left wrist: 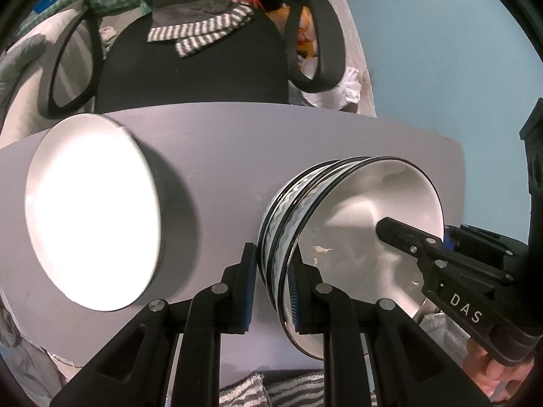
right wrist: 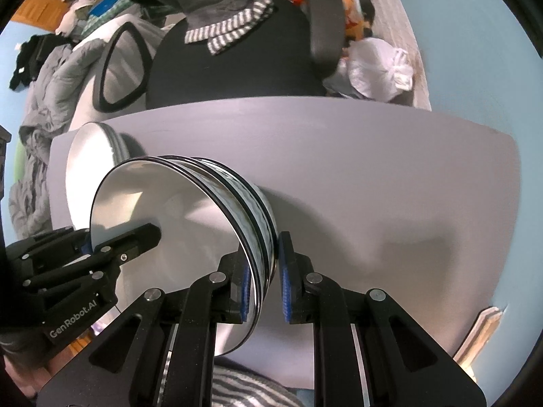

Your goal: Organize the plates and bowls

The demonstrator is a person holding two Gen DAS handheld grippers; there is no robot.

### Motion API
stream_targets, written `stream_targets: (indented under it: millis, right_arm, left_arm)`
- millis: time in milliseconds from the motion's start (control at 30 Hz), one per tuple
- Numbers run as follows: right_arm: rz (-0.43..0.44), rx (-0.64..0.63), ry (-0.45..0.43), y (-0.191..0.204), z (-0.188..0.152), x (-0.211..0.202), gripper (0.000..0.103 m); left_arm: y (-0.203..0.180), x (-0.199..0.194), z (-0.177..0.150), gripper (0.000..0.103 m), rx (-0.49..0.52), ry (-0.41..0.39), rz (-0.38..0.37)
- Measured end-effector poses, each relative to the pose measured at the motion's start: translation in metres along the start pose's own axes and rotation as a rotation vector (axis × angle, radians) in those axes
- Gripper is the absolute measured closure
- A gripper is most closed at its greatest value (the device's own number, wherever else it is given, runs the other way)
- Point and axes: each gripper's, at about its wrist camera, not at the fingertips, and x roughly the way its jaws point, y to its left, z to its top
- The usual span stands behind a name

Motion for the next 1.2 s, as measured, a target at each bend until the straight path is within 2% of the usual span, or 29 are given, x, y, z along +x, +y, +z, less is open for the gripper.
stream_targets:
  millis: [400,500,600,700,867,1200]
  right_arm:
    - [-0.019,-0.085,-0.029,0.079,0.009,-0.002,0.088]
    - [-0.046,-0.098,-0.043,0.097,0.010,-0.004,0.088]
    - [-0.038,-0.093,-0.038,0.107,0.014,-0.003,0.088]
    - [-0.067,-0.090,-0.041,0.115,0.014,0.001,0.088]
    - [-0.040,-0.059,-0.026,0.118,0.011,0.003,0.088]
    - [-0.034,-0.102,-0.015,0.165,0.021,0.019,0.088]
  left_arm:
    - [0.073,-0.037,-0.015,0.087,-0.070,-0.059,-0.008]
    - [0.087,-0.042,-0.020,0.087,-0.087,-0.051,-0.037]
    - [0.092,-0.045,-0.019,0.087,-0.098,-0.060,-0.004]
    - [0.096,-0.045,-0.016,0.087,-0.100,-0.057,-0.010]
    - [0.104,-0.051,-0.017,0.087,-0.076,-0.057,-0.007]
    - [0.150,-0.056,-0.019,0.087,-0.121,-0.067,0.022]
